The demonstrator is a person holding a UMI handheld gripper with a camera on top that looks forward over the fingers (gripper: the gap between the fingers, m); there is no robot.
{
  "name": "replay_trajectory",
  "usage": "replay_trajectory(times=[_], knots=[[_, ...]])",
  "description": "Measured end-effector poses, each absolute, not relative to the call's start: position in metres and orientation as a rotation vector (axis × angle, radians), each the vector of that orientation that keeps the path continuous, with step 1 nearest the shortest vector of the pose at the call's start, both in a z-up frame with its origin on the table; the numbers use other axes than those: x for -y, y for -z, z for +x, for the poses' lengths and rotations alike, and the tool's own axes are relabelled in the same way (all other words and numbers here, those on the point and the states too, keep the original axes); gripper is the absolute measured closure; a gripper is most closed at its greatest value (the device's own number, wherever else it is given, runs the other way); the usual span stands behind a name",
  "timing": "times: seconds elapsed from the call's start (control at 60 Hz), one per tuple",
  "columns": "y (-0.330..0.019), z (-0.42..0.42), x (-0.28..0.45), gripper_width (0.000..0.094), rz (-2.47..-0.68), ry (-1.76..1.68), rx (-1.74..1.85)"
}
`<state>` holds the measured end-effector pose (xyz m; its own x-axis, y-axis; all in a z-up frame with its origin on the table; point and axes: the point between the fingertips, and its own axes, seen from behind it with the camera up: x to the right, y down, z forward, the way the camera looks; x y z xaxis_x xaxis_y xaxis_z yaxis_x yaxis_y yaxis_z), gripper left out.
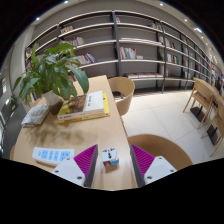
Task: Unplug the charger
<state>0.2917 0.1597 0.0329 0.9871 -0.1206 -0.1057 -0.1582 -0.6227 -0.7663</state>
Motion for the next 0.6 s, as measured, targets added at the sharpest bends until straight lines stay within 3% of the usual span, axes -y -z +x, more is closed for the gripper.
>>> replay_trajectory(times=[0.05, 0.1, 0.317, 0.467, 0.6], knots=[[-0.054, 0.291, -0.162, 0.0194, -2.21, -0.044, -0.201], [-0.081, 0.287, -0.164, 0.0135, -2.164, -0.051, -0.214], [-0.205, 0.261, -0.111, 0.0111, -1.973, -0.051, -0.246], [-0.228, 0.217, -0.045, 0.0106, -1.941, -0.031, -0.201], [-0.217, 0.172, 0.023, 0.0109, -1.969, -0.038, -0.176]])
